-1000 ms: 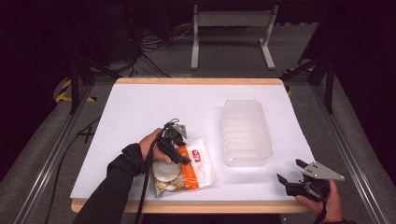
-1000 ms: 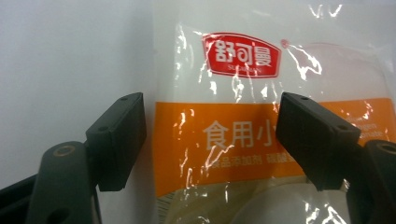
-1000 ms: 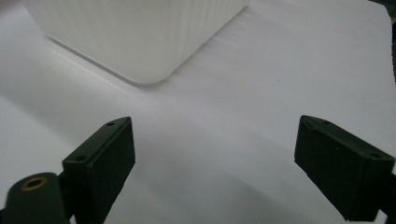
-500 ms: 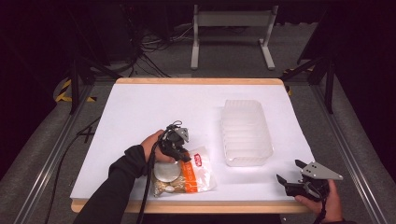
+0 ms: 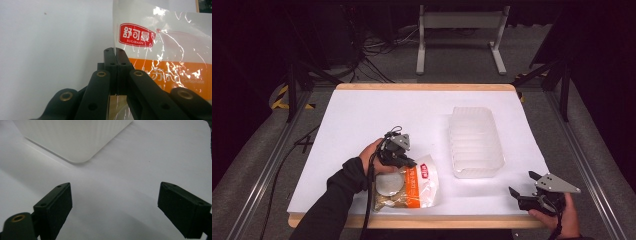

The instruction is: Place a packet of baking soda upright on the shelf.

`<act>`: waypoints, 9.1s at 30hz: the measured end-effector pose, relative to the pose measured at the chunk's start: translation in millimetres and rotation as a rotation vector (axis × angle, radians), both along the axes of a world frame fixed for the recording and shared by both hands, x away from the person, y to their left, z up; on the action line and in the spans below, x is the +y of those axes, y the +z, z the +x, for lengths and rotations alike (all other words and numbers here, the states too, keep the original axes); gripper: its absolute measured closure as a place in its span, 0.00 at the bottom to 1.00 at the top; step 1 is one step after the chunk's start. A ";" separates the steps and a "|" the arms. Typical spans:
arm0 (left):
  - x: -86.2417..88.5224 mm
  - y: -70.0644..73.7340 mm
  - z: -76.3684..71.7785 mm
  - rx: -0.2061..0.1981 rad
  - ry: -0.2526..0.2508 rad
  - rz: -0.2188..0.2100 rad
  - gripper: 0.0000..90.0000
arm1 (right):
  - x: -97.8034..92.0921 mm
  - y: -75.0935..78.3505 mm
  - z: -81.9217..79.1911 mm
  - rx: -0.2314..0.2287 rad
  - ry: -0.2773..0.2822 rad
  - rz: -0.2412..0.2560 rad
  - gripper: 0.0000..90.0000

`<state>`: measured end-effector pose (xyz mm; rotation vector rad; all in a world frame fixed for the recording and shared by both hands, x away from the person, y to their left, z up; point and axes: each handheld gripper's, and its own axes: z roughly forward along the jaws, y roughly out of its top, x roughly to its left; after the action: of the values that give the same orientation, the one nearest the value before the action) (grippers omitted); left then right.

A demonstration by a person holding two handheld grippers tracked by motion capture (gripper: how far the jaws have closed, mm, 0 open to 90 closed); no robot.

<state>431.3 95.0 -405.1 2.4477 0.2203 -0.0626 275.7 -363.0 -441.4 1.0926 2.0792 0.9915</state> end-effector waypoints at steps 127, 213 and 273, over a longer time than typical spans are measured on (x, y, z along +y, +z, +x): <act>-77.7 120.3 -6.4 -0.200 0.155 -0.616 1.00 | -1.8 1.4 2.3 -0.009 -0.002 0.030 0.15; -182.1 61.5 -2.6 -0.115 0.007 -0.367 1.00 | -0.4 -0.1 2.1 0.014 0.029 0.020 0.14; -130.6 26.8 -5.4 -0.138 0.076 -0.613 0.86 | -2.1 0.7 2.0 -0.001 0.008 0.021 0.14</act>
<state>425.8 -35.6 -378.3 1.8239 0.1970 0.0644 277.7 -365.1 -440.7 1.0949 2.0782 1.0203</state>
